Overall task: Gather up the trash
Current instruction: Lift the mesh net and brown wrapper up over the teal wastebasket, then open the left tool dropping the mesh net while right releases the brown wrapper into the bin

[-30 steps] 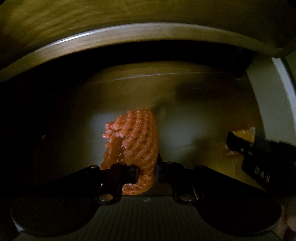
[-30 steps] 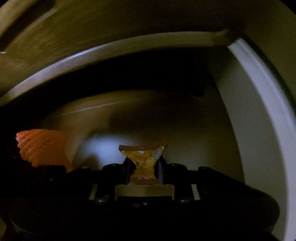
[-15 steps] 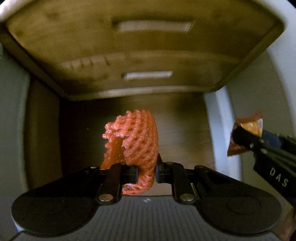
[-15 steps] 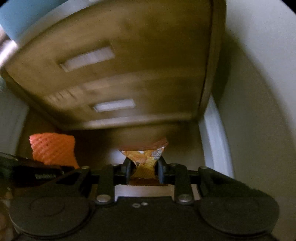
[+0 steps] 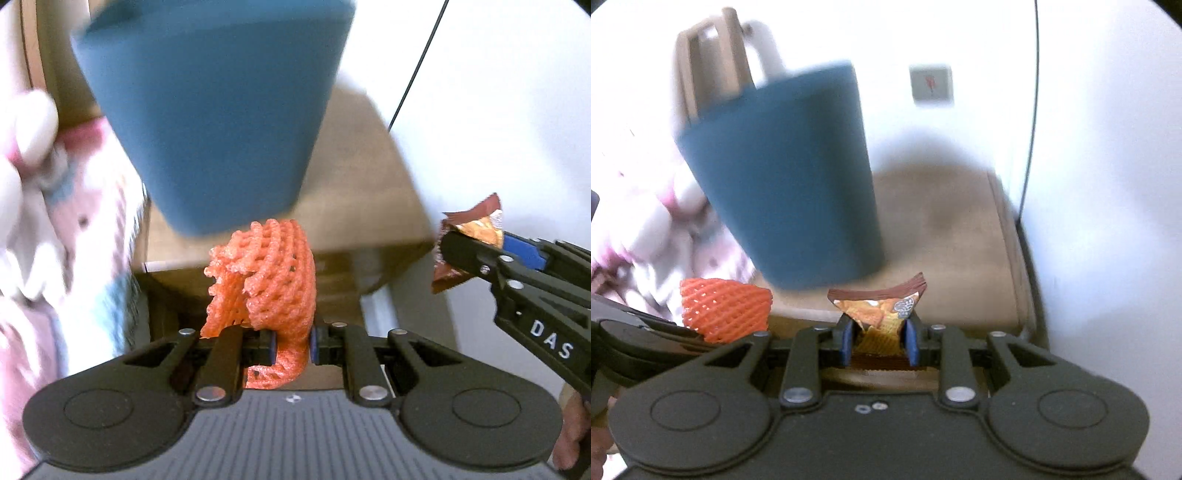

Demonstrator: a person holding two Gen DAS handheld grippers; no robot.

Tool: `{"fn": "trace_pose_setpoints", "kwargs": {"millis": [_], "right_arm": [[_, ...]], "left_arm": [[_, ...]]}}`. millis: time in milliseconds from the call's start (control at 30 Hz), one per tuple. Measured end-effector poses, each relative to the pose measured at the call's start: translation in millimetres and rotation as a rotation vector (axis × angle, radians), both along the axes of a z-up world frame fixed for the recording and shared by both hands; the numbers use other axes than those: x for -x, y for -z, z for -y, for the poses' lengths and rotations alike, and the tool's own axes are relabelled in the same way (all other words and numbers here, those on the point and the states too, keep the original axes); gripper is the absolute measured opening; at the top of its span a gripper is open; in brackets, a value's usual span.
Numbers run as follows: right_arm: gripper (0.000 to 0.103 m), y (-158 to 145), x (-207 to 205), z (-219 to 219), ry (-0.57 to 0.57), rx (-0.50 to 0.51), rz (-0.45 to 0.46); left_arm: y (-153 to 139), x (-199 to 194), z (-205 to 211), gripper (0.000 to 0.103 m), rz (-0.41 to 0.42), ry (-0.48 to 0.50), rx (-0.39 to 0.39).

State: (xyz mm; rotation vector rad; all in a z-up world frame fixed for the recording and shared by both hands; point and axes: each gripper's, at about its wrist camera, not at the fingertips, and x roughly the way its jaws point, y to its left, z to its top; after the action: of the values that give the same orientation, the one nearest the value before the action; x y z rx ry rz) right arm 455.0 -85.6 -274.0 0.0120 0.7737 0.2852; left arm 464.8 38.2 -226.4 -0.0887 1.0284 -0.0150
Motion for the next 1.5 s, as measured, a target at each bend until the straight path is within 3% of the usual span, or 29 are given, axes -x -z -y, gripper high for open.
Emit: {"fn": "trace_pose_setpoints", "kwargs": {"millis": [267, 400, 667, 900, 1167, 1300, 1500], "right_arm": [[0.026, -98, -33, -33, -0.085, 0.008, 0.142], [0.026, -124, -53, -59, -0.117, 0.021, 0.196], [0.026, -151, -102, -100, -0.149, 0.043, 0.21], [0.026, -148, -144, -131, -0.165, 0.082, 0.138], [0.026, -105, -184, -154, -0.17, 0.143, 0.0], [0.026, -84, -196, -159, -0.171, 0.164, -0.057], [0.027, -61, -212, -170, -0.184, 0.216, -0.121]], "left_arm": [[-105, -17, -24, 0.015, 0.177, 0.037, -0.023], [-137, -35, -43, 0.015, 0.233, 0.033, -0.028], [-167, -86, -79, 0.015, 0.259, 0.034, -0.063], [-167, -135, -98, 0.015, 0.213, 0.04, -0.074], [-123, -191, -114, 0.015, 0.058, 0.044, 0.001], [-98, -209, -113, 0.015, 0.006, 0.053, -0.037], [-69, -233, -115, 0.015, -0.091, 0.047, -0.006]]}}
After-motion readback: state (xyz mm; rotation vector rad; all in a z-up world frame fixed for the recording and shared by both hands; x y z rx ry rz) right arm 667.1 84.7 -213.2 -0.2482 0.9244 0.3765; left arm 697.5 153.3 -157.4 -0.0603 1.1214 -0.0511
